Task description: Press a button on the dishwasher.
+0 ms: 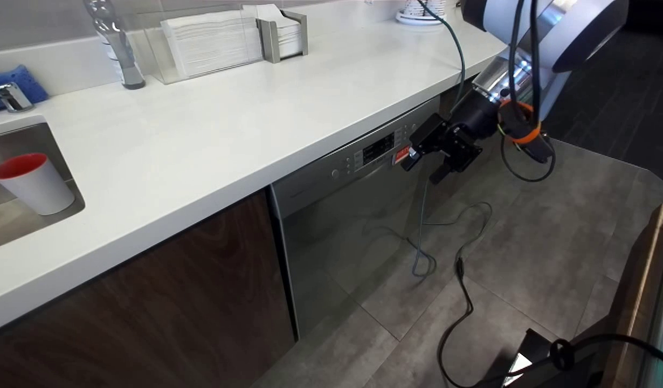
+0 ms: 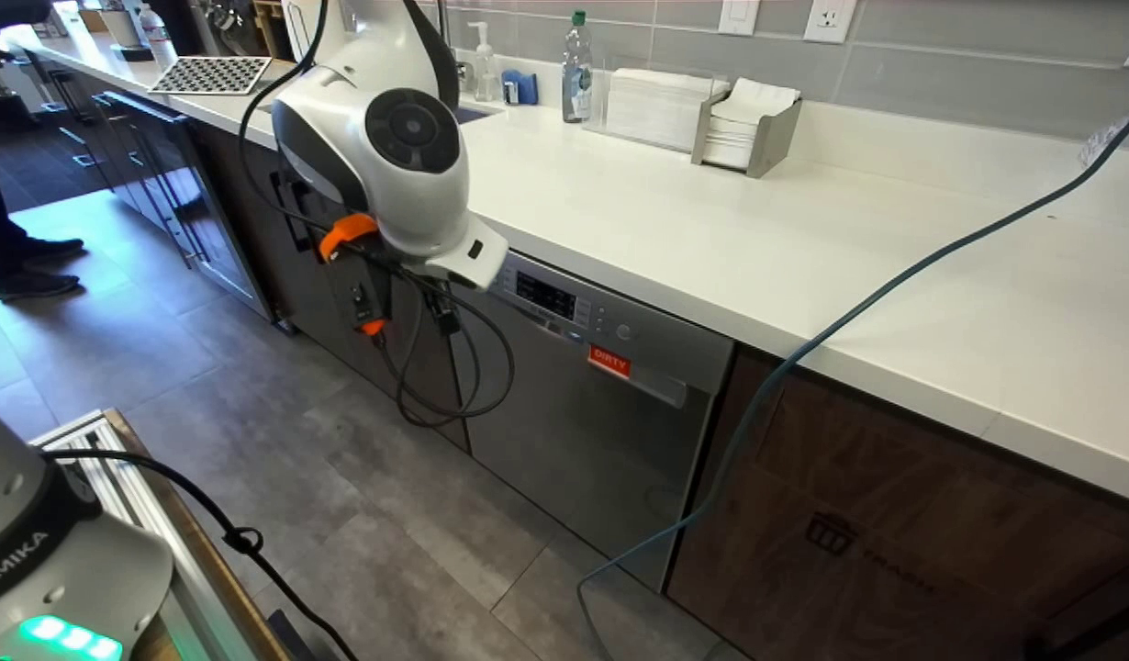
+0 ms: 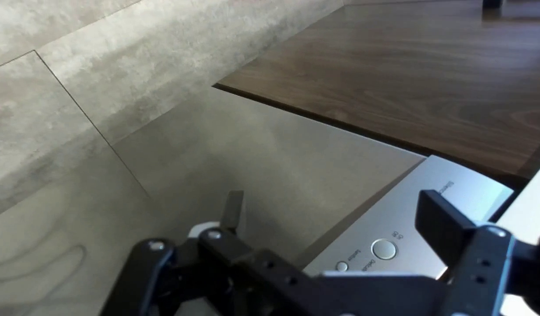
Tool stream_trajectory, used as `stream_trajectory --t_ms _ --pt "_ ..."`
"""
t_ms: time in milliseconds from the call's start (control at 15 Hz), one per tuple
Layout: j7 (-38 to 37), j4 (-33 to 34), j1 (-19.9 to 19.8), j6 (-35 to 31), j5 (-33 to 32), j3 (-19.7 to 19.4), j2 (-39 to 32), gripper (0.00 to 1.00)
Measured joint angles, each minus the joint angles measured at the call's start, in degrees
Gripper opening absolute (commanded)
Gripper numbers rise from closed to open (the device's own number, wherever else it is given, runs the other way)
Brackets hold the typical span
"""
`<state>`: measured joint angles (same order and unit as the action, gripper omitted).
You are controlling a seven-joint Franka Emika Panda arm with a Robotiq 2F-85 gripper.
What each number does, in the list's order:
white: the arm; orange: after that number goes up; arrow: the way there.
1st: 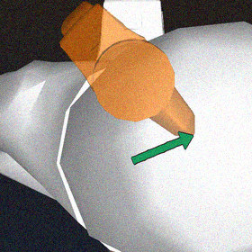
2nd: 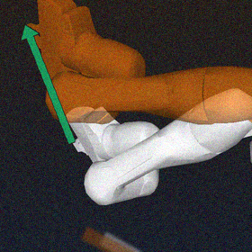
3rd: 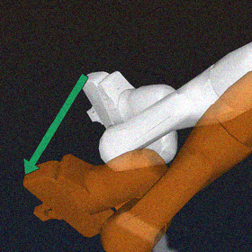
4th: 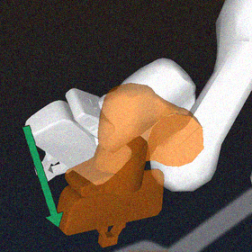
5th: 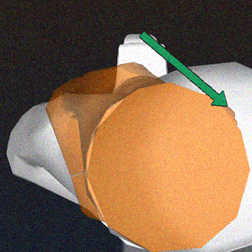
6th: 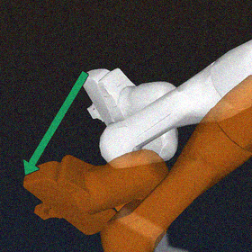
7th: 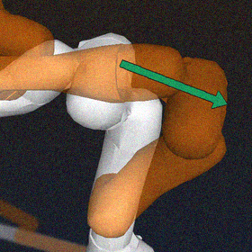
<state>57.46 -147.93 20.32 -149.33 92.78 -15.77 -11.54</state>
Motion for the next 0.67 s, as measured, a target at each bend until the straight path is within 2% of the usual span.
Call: stream_trajectory --t_ms 400,467,533,667 --pt "5.16 6.09 -0.09 1.82 17.64 -0.02 -6.67 1.00" --pt "6.01 6.94 -1.08 2.10 19.91 0.96 -7.69 0.89" --pt "6.72 7.72 -2.72 2.16 21.82 2.58 -8.64 0.74" --pt "8.48 9.13 -5.38 2.31 25.38 4.81 -10.39 0.59"
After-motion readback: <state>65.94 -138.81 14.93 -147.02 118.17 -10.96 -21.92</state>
